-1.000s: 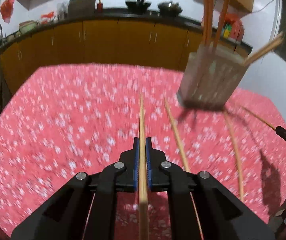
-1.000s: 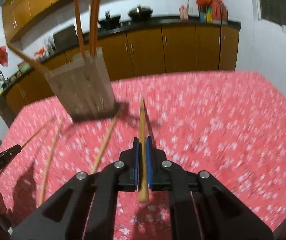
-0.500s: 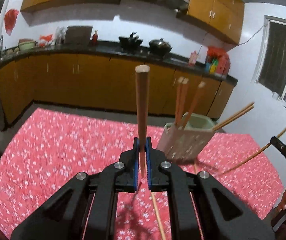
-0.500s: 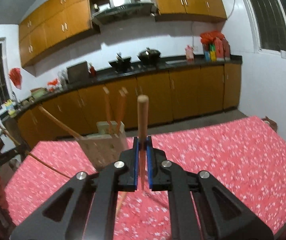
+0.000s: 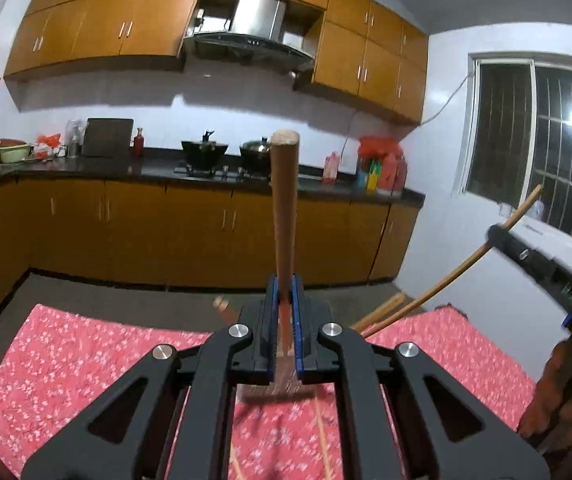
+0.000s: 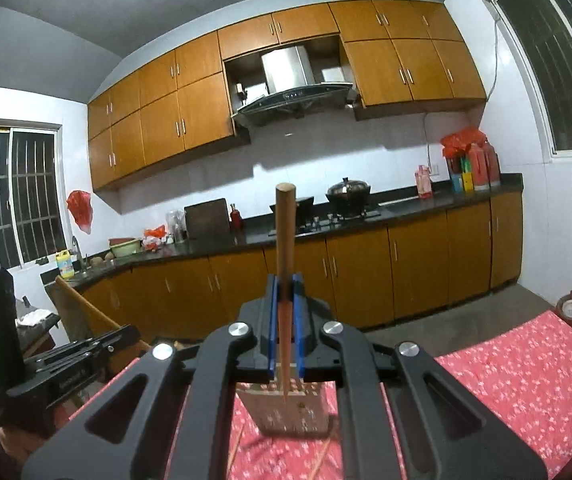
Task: Organize utensils
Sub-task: 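Drop the left gripper's chopstick into the holder while the right gripper releases its chopstick there, then close the left gripper on the last chopstick while the right gripper grasps another, then lift the left gripper's chopstick upright toward the holder while the right gripper carries its chopstick, then lower the left gripper's chopstick into the holder and open while the right gripper releases its chopstick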
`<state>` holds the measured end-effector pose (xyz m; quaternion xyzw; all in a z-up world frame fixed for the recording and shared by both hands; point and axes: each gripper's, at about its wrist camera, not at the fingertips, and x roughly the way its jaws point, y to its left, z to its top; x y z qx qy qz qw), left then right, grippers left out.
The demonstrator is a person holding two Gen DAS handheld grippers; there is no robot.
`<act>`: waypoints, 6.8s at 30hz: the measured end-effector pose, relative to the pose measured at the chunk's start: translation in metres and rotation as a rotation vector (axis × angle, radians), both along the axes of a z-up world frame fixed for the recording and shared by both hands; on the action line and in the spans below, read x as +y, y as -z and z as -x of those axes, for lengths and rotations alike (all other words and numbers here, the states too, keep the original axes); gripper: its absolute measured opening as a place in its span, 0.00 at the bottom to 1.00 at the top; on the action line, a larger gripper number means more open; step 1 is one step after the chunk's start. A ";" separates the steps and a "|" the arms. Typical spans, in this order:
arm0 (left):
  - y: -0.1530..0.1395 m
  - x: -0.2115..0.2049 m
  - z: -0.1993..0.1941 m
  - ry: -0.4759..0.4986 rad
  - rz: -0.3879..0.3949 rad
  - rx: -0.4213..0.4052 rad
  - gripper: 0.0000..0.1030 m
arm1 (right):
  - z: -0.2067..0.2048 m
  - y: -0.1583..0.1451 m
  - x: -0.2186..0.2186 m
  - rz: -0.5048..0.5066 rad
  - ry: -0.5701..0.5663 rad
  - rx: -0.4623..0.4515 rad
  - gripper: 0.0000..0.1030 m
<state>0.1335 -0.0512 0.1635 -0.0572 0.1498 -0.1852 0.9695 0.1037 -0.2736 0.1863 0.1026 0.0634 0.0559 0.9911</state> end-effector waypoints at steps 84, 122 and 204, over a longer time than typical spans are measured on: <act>0.252 0.040 -0.050 -0.211 -0.233 0.562 0.08 | -0.068 0.284 -0.003 0.069 0.113 0.766 0.08; 0.251 0.046 -0.045 -0.204 -0.181 0.563 0.09 | -0.071 0.289 0.001 0.077 0.110 0.755 0.08; 0.035 -0.010 -0.047 -0.076 0.023 0.036 0.07 | -0.075 0.046 0.018 0.044 0.033 0.137 0.08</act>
